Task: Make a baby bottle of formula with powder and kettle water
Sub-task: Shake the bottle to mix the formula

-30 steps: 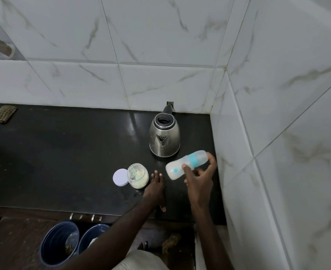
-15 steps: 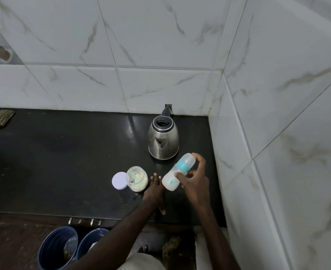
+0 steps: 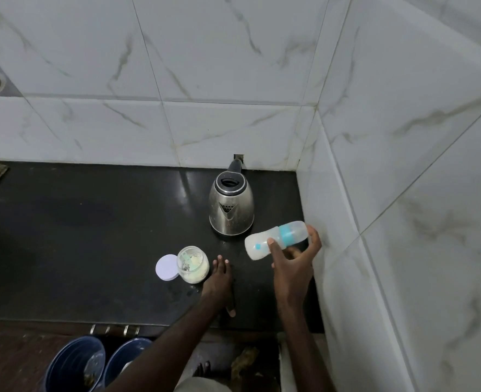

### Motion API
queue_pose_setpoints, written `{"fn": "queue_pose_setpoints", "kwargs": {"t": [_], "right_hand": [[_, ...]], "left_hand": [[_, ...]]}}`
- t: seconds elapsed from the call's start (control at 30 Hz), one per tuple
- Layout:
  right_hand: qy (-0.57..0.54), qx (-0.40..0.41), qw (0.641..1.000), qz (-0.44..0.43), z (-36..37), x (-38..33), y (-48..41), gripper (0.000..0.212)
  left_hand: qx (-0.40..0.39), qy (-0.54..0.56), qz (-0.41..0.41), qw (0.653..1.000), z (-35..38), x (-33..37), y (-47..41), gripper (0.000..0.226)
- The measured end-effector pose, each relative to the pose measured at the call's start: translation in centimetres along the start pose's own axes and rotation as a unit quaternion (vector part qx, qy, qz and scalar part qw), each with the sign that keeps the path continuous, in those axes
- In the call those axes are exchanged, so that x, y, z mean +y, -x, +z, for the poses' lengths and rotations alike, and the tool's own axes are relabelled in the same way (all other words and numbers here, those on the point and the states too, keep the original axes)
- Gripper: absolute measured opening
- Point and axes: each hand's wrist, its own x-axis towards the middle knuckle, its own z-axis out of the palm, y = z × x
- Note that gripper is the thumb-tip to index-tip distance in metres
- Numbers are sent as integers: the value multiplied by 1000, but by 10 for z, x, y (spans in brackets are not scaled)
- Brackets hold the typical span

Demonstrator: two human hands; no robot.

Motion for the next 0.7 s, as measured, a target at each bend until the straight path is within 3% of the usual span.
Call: {"fn": "queue_pose_setpoints", "kwargs": {"t": [0.17,0.33,0.4,0.53,0.7], "right_hand": [[94,-104,990,2,5,19,29,88],[-9,0,1000,-20,-4,-4,8,83],[-16,-5,1000,-26,-1,-3,17,86],[85,-89,992,-32,6,23,41,89],[-19,20,1000,1,-1,14,30,87]], "left_hand": [[-20,-24,5,999,-5,0,5,151],[22,0,-2,1000,0,-2,1,115],[18,1,6,1000,0,-3,1,125],[-4,-25,15,1000,-2,-4,4,142],[-9,-1,3,1000,-8,3,7,156]]}}
